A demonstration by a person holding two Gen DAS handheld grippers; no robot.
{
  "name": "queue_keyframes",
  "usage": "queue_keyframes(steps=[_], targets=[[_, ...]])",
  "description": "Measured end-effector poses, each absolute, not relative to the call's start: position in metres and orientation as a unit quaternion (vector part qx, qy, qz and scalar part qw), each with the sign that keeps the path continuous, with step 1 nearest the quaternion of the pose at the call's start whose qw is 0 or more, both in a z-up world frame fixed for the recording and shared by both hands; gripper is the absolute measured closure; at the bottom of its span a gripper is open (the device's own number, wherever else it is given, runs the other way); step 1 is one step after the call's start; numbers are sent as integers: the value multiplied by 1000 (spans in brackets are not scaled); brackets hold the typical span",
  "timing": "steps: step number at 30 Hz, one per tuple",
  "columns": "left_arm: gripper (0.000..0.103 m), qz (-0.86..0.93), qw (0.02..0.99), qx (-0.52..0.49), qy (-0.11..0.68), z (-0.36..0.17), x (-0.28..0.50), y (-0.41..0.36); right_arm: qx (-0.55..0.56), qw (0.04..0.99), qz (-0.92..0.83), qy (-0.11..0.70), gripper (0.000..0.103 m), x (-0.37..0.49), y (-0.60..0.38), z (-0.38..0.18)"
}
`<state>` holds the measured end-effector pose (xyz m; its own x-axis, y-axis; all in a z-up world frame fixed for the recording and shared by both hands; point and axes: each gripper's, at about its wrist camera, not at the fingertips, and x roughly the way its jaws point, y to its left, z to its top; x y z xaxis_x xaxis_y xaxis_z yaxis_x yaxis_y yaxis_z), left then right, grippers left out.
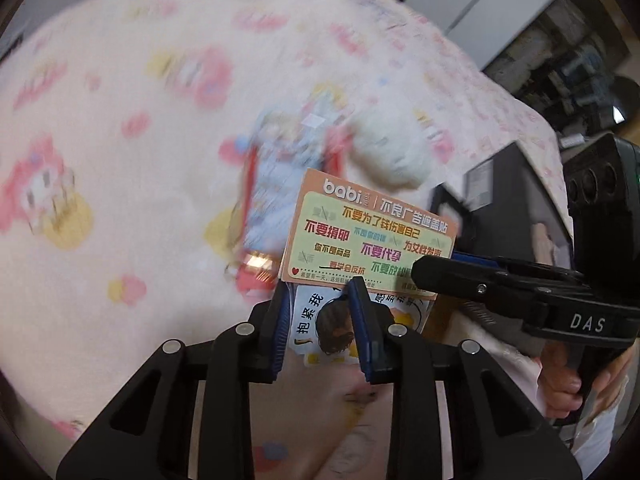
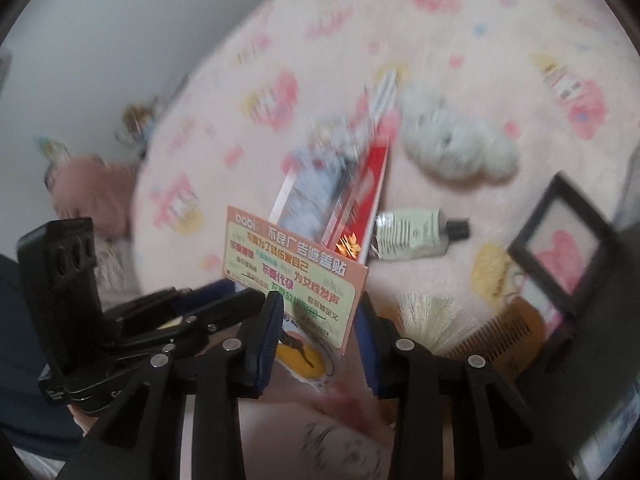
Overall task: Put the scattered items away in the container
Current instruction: 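Grasp the yellow babi card with the left gripper and lift it, then carry the card into the container and lower it beside the bead kit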
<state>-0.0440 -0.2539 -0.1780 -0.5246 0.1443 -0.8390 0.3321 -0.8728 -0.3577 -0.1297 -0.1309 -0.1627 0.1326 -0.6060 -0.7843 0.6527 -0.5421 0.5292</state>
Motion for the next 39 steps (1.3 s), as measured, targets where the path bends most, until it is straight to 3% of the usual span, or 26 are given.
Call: queue_keyframes(steps=[7,13,18,22,26,29,33,39], targets=[[75,-889,-40,430,154,-81,-86,-172,487,442,-752,-37,71,-154,-40,-63],[75,-872,-158,449,118,-65,-142,-58,437,345,-830,-29,70,-170,80,-14],[75,-821,-235,509,112,-86,-190,24,445,256,-857,-37,69,-197,179,-27],[73,-804,-229,542,83,-116,-217,67,459,245,-850,-88,69,-212,218,-56],[68,-778,-241,568,122,-159,-227,77,487,247,-826,-137,69,-224,234,-89],[68,-763,-258,572,157,-182,-229,74,505,232,-821,-130,69,-232,235,-108],[68,-765,-239,579,148,-195,-226,71,518,231,-815,-118,70,-231,230,-122],[68,-764,-229,582,157,-200,-228,64,525,208,-824,-44,70,-222,208,-129]])
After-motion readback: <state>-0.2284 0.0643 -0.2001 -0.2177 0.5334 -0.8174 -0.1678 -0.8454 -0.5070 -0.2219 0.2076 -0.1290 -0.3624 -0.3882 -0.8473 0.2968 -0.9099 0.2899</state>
